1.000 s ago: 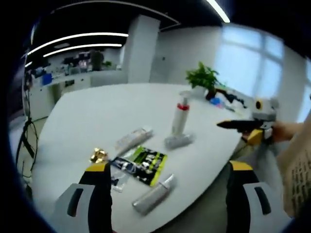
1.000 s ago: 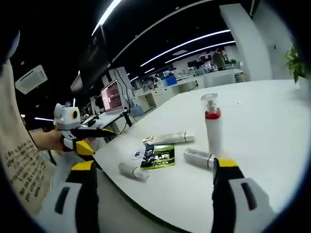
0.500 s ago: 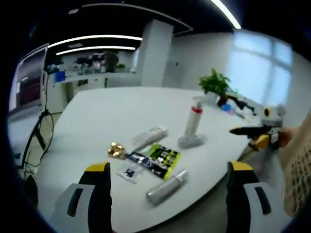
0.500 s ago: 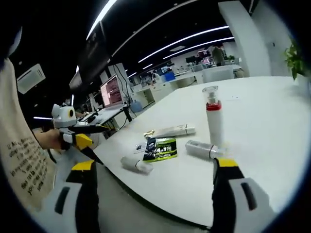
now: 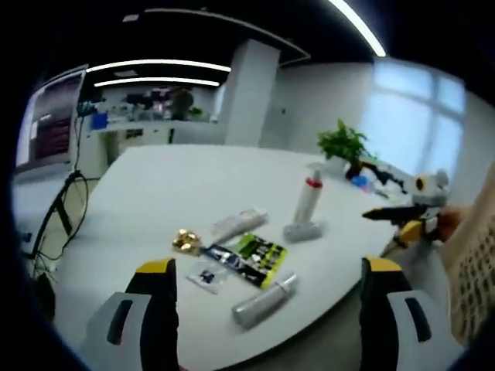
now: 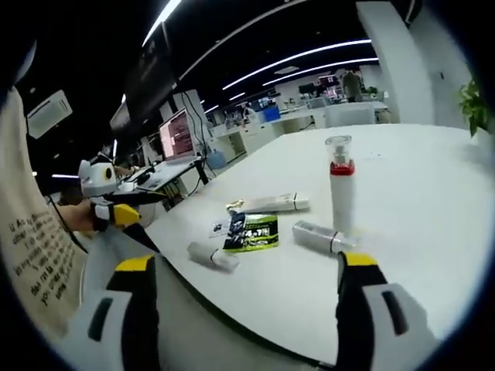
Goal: Arrange the skincare products in the storage area until every visible bottle or jar stands upright without overlapping.
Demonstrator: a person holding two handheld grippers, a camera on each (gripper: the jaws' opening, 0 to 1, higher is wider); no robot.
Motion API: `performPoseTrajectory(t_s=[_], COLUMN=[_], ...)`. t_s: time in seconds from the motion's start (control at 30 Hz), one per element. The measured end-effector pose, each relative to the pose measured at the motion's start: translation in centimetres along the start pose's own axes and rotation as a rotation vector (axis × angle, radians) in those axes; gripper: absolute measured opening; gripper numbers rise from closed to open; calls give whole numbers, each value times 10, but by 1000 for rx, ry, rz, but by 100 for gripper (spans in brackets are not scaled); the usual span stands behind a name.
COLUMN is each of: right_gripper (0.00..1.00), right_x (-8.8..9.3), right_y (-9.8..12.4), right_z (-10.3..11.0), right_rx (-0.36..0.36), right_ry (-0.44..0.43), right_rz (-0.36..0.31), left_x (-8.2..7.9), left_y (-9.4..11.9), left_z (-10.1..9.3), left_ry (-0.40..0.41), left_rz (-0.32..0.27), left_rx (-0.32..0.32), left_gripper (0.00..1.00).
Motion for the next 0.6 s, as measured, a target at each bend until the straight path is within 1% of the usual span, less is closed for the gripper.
performPoseTrajectory(t_s=[0.2, 0.33, 0.4, 0.43, 0.5, 0.57, 0.6], right_gripper=[97, 97, 96, 96, 96, 96, 95], right_x=[-9, -18, -23, -28, -31, -42, -45], right_y=[-3, -8, -11, -13, -16, -23, -25], right_z=[-7, -12, -15, -16, -18, -20, -20], right_rx=[6, 4, -5, -12, -19, -35, -40], right_ry=[41, 70, 95, 127, 154, 208, 218], right_rz=[25, 35, 45, 58, 73, 91, 92], left_x=[0, 1, 2, 2, 2, 2, 2], left_y=[0, 0, -1, -1, -1, -1, -1], left_z=[2, 1, 0, 0, -1, 0, 1], left_ry=[13, 12, 4, 3, -2, 0, 2], left_rz=[-5, 2, 6, 7, 10, 10, 9], left_rx=[3, 17, 23, 25, 31, 36, 37], left_gripper=[96, 96, 96, 96, 96, 96, 96])
Point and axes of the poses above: the point that each gripper's makers call its tool centre point, and the gripper's own axes: y roughly backward along the fingers, z roughly to its left, x roughly out of its underside, the point moved 7 cm from there along y, roughly backward along the fingers, and after that the axes turned 6 degrees about -z, right-handed, at the moved point
